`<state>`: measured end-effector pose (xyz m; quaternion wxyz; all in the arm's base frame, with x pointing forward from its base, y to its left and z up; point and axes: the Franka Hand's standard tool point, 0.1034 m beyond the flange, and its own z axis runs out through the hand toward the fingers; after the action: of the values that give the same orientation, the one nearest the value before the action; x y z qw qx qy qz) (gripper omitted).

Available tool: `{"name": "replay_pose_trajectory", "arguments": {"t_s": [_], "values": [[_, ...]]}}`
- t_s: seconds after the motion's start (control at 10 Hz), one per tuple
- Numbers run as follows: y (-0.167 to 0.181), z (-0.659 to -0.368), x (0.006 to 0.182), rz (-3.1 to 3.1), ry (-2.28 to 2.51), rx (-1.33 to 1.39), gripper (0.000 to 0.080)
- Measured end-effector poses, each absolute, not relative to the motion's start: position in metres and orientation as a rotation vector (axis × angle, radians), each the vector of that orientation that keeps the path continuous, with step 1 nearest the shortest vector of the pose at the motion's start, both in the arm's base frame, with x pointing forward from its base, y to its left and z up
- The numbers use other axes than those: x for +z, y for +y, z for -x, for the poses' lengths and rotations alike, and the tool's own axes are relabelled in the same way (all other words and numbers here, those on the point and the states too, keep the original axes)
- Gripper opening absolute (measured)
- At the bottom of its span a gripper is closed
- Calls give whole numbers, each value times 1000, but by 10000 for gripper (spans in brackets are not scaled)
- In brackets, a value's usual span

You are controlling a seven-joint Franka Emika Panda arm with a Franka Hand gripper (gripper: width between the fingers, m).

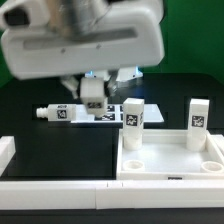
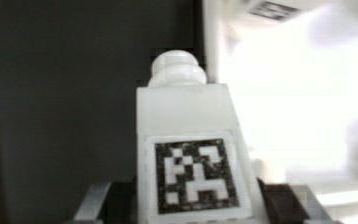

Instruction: Assemble square table

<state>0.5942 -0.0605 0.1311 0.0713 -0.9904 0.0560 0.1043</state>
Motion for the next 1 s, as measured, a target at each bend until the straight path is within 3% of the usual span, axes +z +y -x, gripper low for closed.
{"name": "replay_pose_trajectory", "arguments": {"t_s": [0.2,0.4,0.8,0.9,1.0], "values": [[-71,-595,120,3015,206,132,287],[-71,-600,121,3055,207,-101,287],[41,-606,119,2972,314,-616,287],[59,-604,120,2949,353,-626,287],[54,-609,124,2933,312,-779,287]]}}
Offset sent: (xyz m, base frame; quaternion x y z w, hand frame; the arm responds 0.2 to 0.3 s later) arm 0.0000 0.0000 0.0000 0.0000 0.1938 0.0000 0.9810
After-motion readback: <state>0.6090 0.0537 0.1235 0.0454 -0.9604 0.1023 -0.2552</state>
